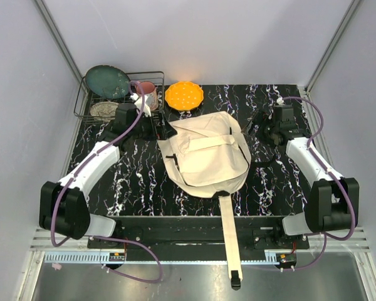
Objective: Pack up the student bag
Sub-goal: Adjust the student bag at the center of the board, then reset both arms
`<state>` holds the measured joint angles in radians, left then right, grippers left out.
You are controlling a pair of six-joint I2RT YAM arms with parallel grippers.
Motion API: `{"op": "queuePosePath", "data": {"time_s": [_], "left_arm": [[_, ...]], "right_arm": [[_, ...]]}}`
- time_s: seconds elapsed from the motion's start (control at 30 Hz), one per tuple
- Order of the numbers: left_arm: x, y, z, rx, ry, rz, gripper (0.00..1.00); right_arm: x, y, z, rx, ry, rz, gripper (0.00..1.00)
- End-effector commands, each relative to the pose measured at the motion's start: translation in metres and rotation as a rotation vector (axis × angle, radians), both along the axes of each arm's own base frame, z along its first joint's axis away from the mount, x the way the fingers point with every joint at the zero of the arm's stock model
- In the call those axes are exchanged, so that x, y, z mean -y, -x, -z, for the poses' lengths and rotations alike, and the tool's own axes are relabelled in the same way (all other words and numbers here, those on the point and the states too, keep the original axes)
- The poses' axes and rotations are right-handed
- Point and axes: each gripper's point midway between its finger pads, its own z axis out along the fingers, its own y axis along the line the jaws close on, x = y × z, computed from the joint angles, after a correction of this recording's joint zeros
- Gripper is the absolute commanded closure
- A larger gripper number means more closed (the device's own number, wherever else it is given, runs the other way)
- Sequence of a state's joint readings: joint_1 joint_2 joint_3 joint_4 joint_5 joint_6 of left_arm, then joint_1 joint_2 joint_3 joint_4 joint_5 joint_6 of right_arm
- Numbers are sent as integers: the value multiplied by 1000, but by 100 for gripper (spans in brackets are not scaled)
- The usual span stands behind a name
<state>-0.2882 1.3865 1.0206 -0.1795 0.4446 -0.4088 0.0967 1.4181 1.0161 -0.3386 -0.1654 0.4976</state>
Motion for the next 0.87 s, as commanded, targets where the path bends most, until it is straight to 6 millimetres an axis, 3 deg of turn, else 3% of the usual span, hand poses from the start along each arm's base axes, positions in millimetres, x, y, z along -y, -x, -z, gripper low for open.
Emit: {"op": "queuePosePath", "data": {"time_s": [0.0,0.27,0.43,0.53,0.63,0.67,0.73,0.77,0.83], "left_arm": [[-26,-12,-28,111,-80,-102,1],[-33,-17,-23,74,-78,-174,1],[-55,-19,-16,95,-109,-297,1],[-63,-18,7,29,-139,-317,1],[-75,-20,14,15,-141,-376,1],[-79,-18,20,12,-143,-387,1],[-81,-19,10,62,-117,-395,1],[-89,-19,13,57,-123,-426,1],[-101,-19,11,60,-143,-488,1]], "right_arm": [[18,-10,-14,41,45,83,0],[60,-14,-23,66,93,204,0],[47,-27,-58,260,54,126,1],[39,-30,-65,295,18,92,0],[36,-34,-67,328,22,60,0],[40,-32,-58,320,50,71,0],[64,-33,-57,362,169,144,0],[75,-26,-40,333,224,174,0],[109,-30,-49,415,351,313,0]]}}
